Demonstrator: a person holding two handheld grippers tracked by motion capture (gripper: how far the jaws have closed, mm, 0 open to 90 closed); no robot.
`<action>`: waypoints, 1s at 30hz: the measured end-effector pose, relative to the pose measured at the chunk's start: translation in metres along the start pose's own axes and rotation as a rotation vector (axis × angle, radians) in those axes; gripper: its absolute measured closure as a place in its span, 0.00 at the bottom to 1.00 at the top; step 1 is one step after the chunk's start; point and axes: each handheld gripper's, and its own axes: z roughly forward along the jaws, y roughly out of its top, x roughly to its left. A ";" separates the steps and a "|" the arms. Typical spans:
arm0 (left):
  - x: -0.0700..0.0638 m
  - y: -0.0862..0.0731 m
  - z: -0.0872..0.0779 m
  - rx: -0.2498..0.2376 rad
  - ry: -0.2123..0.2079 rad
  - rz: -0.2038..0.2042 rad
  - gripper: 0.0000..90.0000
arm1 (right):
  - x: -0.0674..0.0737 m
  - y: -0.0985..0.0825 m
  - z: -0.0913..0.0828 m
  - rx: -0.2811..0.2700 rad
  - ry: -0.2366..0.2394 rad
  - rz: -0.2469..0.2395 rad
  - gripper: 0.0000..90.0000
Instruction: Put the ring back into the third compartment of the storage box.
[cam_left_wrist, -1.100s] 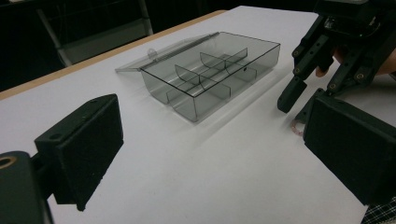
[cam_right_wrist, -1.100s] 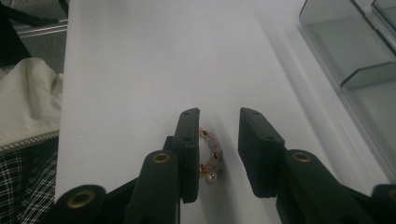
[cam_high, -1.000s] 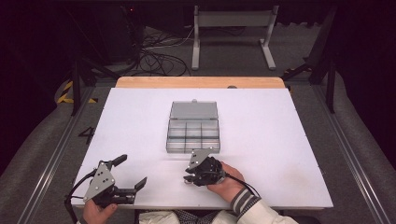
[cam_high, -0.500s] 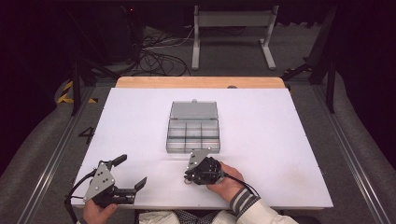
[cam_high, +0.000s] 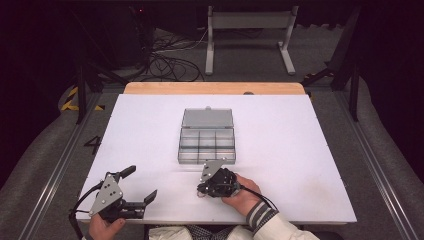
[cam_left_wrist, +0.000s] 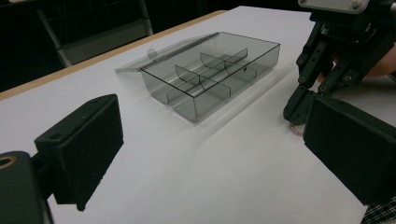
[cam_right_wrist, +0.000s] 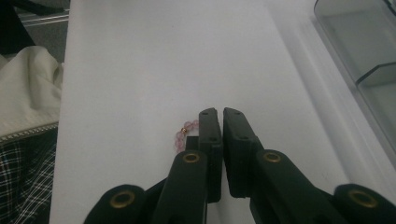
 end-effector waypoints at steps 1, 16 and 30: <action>0.000 0.000 0.000 -0.001 0.000 -0.001 0.06 | 0.000 0.000 0.000 -0.001 -0.005 -0.002 0.97; 0.000 0.000 0.000 -0.001 0.000 0.000 0.06 | 0.003 0.006 -0.018 -0.064 -0.048 -0.022 0.96; 0.000 0.000 0.000 0.001 -0.002 -0.002 0.06 | 0.000 0.010 -0.032 -0.094 -0.084 -0.017 0.96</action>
